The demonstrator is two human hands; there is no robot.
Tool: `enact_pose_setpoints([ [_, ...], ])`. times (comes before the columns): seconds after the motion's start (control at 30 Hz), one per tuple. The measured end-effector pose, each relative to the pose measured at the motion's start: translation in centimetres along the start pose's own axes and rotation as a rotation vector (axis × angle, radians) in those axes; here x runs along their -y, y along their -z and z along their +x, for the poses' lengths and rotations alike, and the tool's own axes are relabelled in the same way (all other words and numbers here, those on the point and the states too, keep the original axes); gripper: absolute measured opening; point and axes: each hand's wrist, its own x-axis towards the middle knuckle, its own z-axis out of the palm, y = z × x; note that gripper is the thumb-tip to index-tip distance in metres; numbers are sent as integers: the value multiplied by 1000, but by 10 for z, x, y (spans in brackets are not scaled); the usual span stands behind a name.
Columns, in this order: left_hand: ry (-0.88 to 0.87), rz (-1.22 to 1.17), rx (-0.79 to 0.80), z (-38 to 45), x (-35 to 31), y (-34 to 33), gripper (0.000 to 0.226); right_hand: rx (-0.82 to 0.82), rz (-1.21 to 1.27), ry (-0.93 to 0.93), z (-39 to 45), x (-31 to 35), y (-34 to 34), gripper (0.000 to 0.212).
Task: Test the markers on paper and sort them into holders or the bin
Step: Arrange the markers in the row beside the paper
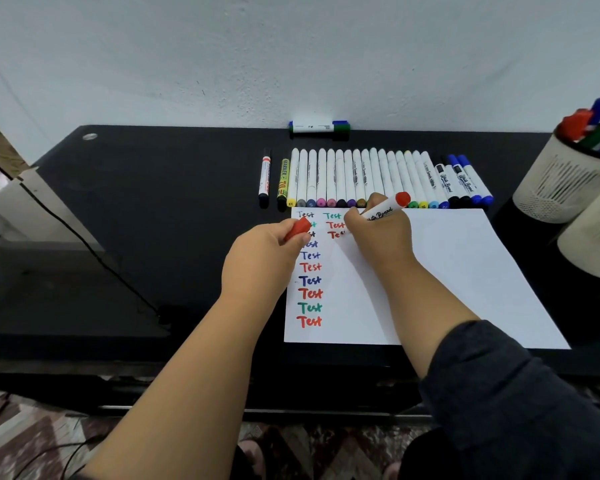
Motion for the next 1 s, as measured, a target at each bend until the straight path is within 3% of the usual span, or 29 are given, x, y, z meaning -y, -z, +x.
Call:
enact_pose_setpoints([
  [0.7,19,-2,71,-2,-2,1,46,-12,21,7,-2,1,2,36],
  [1.0,48,-196,137,-8,-3,6,45,7,358,-134,0,14,17,34],
])
